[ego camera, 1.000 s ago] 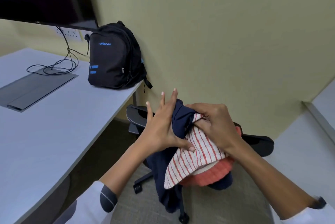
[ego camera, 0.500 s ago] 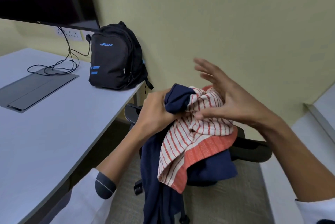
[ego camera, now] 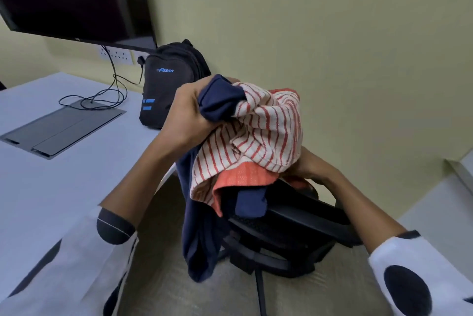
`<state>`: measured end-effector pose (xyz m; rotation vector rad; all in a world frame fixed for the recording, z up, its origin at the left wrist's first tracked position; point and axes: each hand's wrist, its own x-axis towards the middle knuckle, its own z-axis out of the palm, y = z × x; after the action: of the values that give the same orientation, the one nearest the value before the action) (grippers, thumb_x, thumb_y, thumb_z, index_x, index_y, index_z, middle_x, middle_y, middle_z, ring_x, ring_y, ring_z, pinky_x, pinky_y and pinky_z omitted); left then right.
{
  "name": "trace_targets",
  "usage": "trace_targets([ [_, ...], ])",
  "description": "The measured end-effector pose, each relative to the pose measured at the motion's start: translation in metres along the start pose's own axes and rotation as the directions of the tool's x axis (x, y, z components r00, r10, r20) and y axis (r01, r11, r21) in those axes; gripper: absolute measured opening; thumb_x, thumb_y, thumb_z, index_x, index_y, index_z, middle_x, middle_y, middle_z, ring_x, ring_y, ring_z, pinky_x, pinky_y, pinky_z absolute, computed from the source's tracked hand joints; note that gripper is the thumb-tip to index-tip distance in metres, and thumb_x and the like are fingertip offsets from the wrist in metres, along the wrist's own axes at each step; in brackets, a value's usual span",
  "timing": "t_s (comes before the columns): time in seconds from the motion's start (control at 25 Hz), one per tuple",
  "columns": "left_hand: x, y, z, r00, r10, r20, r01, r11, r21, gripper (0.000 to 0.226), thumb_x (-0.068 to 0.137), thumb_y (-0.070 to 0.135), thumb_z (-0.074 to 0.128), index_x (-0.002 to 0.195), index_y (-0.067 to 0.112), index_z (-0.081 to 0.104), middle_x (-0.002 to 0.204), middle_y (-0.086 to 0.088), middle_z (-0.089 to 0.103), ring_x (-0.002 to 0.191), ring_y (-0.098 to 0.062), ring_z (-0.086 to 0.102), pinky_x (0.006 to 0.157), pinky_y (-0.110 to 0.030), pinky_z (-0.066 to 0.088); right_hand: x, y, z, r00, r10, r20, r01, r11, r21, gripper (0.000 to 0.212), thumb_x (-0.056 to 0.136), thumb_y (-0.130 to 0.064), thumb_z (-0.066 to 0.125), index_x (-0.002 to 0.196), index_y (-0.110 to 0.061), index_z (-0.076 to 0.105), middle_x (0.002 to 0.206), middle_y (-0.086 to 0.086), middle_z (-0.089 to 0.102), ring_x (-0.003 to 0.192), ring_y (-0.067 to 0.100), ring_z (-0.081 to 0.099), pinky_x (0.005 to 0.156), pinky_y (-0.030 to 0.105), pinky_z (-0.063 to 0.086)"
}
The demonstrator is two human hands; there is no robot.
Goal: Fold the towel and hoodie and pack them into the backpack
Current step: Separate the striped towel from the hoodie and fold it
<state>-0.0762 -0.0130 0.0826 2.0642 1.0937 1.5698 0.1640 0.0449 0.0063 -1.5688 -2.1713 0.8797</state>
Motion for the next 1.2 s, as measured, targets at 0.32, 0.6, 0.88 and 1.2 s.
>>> trace_targets([
  [0.32,-0.011,-0.031,-0.079,0.993,-0.001,0.117,-0.032,0.958,0.287,0.029,0.071,0.029,0.068,0.097,0.018,0.065,0.108,0.001,0.064,0.102,0.003,0.057,0.091,-0.016,0.045,0.053,-0.066,0.024,0.918,-0.041,-0.394,0.106,0.984,0.145,0.04,0.087,0.002,0.044,0.053,-0.017,0.037,0.055,-0.004,0.045,0.056,0.008,0.035,0.052,0.027,0.028],
  [0.6,-0.024,-0.061,-0.148,0.988,0.085,-0.132,0.012,0.801,0.599,0.019,0.08,0.01,0.072,0.099,0.014,0.071,0.137,-0.014,0.042,0.121,-0.017,0.045,0.093,-0.026,0.039,0.08,-0.189,0.0,0.76,-0.137,-0.635,0.367,0.897,0.247,0.037,0.084,-0.009,0.048,0.056,-0.031,0.056,0.06,-0.017,0.054,0.064,-0.004,0.044,0.056,0.018,0.038],
  [0.88,-0.024,-0.051,-0.219,0.929,0.212,-0.303,0.045,0.748,0.662,0.022,0.082,0.013,0.069,0.105,0.011,0.068,0.139,-0.014,0.04,0.124,-0.015,0.042,0.092,-0.002,0.03,0.084,-0.311,0.005,0.691,-0.251,-0.678,0.67,0.575,0.47,0.039,0.087,-0.014,0.054,0.058,-0.031,0.072,0.061,-0.015,0.067,0.067,0.004,0.062,0.071,0.024,0.051],
  [1.2,-0.042,-0.083,-0.296,0.883,0.144,-0.447,0.228,0.7,0.677,0.026,0.081,0.01,0.071,0.107,0.012,0.068,0.143,-0.01,0.037,0.126,-0.021,0.045,0.092,0.003,0.027,0.153,-0.387,0.066,0.7,-0.376,-0.607,0.714,0.41,0.568,0.028,0.088,-0.01,0.054,0.073,-0.022,0.074,0.065,-0.013,0.068,0.067,0.004,0.063,0.068,0.023,0.051],
])
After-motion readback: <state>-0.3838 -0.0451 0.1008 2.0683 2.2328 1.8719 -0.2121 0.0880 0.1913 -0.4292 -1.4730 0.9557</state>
